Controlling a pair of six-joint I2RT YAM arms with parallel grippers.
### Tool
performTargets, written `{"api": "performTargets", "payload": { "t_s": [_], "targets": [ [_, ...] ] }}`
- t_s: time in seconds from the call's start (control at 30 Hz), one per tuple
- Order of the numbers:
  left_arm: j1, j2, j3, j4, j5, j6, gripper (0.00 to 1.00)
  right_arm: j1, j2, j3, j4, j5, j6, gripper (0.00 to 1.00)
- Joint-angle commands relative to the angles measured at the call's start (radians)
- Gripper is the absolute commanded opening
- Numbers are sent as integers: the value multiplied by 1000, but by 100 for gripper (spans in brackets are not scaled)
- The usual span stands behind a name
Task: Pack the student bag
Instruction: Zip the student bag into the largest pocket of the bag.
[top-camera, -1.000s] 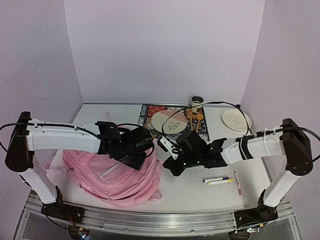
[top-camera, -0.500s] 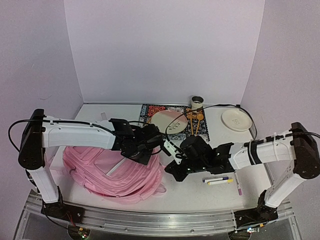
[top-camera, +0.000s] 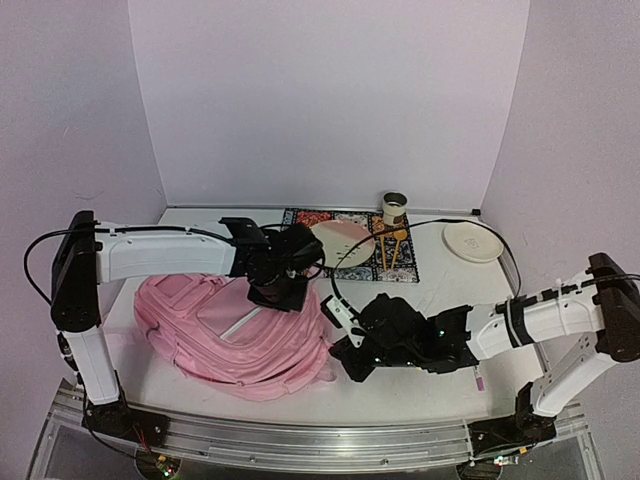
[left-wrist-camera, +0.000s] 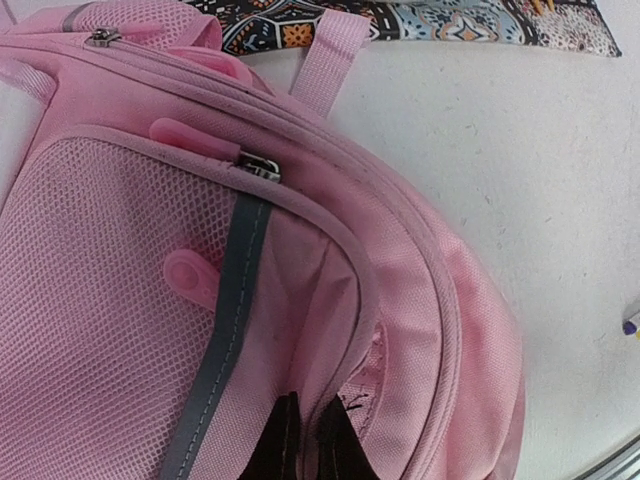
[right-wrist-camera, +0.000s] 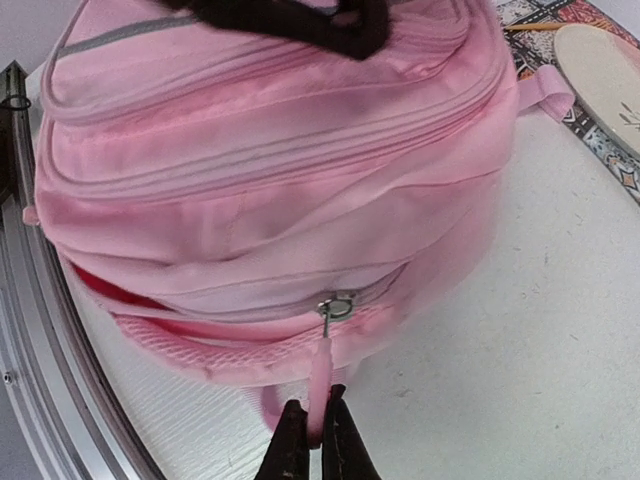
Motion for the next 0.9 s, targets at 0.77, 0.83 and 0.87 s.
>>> {"api": "performTargets", "payload": {
  "t_s": [0.77,0.83,0.87],
  "targets": [
    [155,-110,129,146,-151,-212,0,200,137,208,86,-26,-109,0],
    [155,-97,129,150,-168,-231,0,213,163,232,85,-22,-107,0],
    [155,-96,124,150,-174,-238,0,214,171,236,85,-16,-105,0]
  ]
}}
